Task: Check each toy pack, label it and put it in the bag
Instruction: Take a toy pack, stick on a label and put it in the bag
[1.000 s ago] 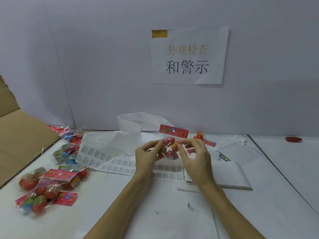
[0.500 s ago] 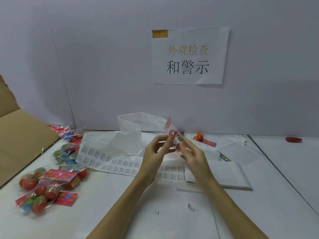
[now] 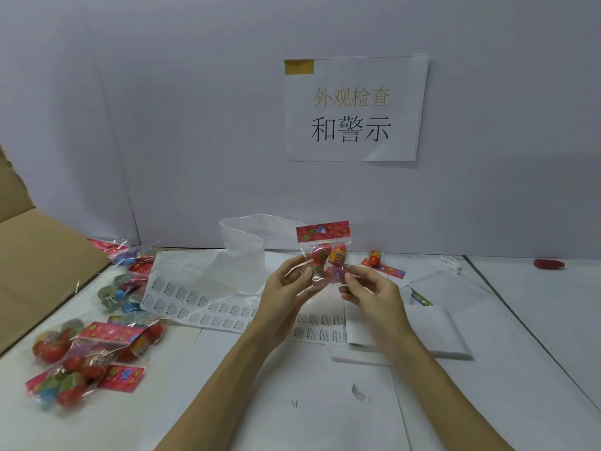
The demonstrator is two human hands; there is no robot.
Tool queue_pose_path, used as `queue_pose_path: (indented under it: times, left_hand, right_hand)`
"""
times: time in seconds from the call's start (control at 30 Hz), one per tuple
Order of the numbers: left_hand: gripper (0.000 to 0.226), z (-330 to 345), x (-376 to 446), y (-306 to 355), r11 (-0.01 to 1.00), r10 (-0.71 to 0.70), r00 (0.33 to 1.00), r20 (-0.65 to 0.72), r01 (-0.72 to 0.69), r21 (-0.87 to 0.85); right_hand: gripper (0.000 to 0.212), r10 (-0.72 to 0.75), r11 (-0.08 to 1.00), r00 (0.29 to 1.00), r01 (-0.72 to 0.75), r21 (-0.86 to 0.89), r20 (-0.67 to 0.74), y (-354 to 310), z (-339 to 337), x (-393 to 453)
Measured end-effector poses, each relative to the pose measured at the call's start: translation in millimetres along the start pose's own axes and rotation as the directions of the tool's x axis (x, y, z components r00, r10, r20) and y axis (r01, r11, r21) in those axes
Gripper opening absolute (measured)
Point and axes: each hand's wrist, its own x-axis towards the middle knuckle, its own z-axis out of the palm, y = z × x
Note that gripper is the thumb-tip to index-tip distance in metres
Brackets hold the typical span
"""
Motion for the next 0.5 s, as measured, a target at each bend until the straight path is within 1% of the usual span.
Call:
queue_pose_path:
  times: [0.1,0.2,0.23,0.33,0.37,0.4,0.43,0.47,0.5]
  left_hand:
    - [0.034,0.9,-1.3,0.2,0.999,0.004,1.0,-0.021,-0.003,0.053]
    - [0.036,1.4,-4.3,1.0,0.981,0.037,0.996,-0.075,-0.022,0.191]
    - [0.037,1.5,-5.0,1.4,0.977,0.05,0.995,-0.091,-0.029,0.213]
    - [0.033,1.8,-5.8,-0.2,0.973,0.091,0.989,-0.114,-0.064,0.221]
    - [0.033,2.7,-6.3,-0.2,0.972,0.108,0.986,-0.124,-0.078,0.222]
    - [0.034,3.8,-6.5,-0.1,0.968,0.131,0.983,-0.13,-0.099,0.23]
    - [0.035,4.3,-6.5,0.2,0.96,0.158,0.98,-0.123,-0.123,0.252]
    - [0.033,4.9,-6.6,1.2,0.949,0.18,0.978,-0.1,-0.147,0.278]
    - [0.03,5.3,-6.8,2.0,0.939,0.195,0.979,-0.064,-0.167,0.3]
  right_hand:
    - [0.018,0.014,0.999,1.0,-0.014,0.048,-0.008,3.0,-0.1,0.8]
    - [0.022,0.005,0.999,1.0,-0.004,0.051,-0.025,3.2,-2.1,0.7]
    - [0.023,-0.02,1.0,0.999,0.02,0.016,-0.036,3.0,-2.9,0.0]
    - [0.031,-0.172,0.971,0.983,0.157,-0.183,-0.071,4.6,-0.9,-4.1]
    - [0.029,-0.215,0.951,0.975,0.195,-0.241,-0.056,5.6,1.2,-5.4]
    - [0.027,-0.234,0.935,0.972,0.221,-0.279,-0.013,6.1,3.6,-6.6]
    - [0.03,-0.226,0.928,0.973,0.232,-0.292,0.054,5.9,6.2,-8.1]
    - [0.038,-0.194,0.936,0.974,0.219,-0.276,0.117,4.9,8.5,-9.4]
    - [0.044,-0.143,0.953,0.977,0.179,-0.243,0.16,3.7,10.1,-10.6]
